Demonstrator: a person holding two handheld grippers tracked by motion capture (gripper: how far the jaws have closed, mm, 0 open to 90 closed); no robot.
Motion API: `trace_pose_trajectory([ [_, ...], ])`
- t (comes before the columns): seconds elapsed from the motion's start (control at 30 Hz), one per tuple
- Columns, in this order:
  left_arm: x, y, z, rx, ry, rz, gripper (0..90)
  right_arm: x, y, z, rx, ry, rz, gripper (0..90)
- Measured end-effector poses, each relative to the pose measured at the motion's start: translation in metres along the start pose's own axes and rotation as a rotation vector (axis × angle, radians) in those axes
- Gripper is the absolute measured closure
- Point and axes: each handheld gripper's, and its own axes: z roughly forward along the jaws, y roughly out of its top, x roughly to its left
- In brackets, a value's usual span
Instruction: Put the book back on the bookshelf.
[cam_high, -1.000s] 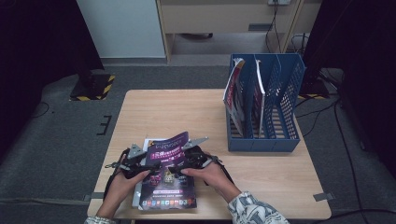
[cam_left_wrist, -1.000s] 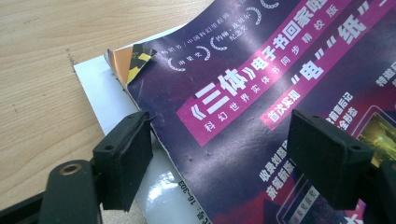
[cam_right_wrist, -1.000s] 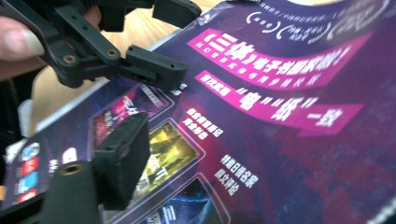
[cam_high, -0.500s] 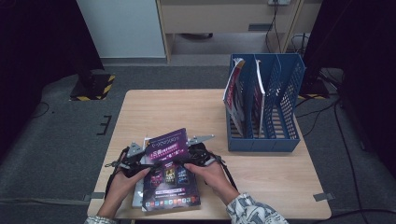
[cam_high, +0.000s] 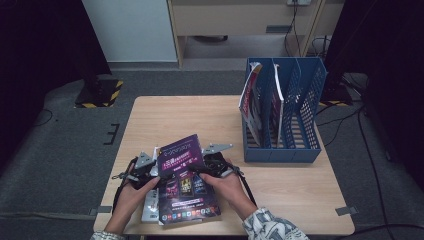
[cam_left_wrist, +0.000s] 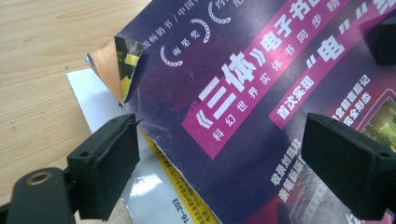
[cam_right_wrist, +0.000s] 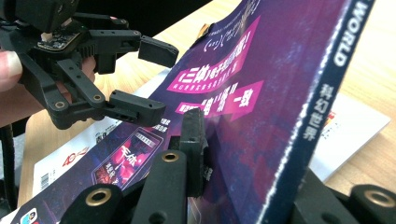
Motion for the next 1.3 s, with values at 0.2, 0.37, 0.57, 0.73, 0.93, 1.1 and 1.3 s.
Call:
trace_pose_trajectory([
  [0.2,-0.001,0.0,0.0,-0.004,-0.002,0.0,11.1,0.001,0.003,-0.004,-0.012,-0.021,-0.03,76.9],
  [0.37,-0.002,0.001,0.0,-0.006,-0.006,0.002,11.1,0.003,0.009,-0.01,-0.047,-0.052,-0.072,77.9],
  [0.57,-0.004,0.002,0.0,-0.018,-0.024,-0.004,11.0,0.003,0.014,-0.018,-0.091,-0.078,-0.105,78.4],
  [0.73,-0.006,0.003,0.003,-0.011,-0.033,0.002,10.8,0.006,0.018,-0.024,-0.122,-0.095,-0.135,78.8],
  [0.93,-0.007,0.004,0.004,-0.024,-0.043,-0.01,10.7,0.007,0.02,-0.026,-0.146,-0.102,-0.161,79.2],
  [1.1,-0.007,0.004,0.004,-0.035,-0.07,-0.02,10.7,0.01,0.022,-0.028,-0.17,-0.101,-0.185,79.4],
  [1.3,-0.009,0.005,0.006,-0.034,-0.11,-0.011,12.5,0.013,0.026,-0.031,-0.196,-0.098,-0.208,79.7],
])
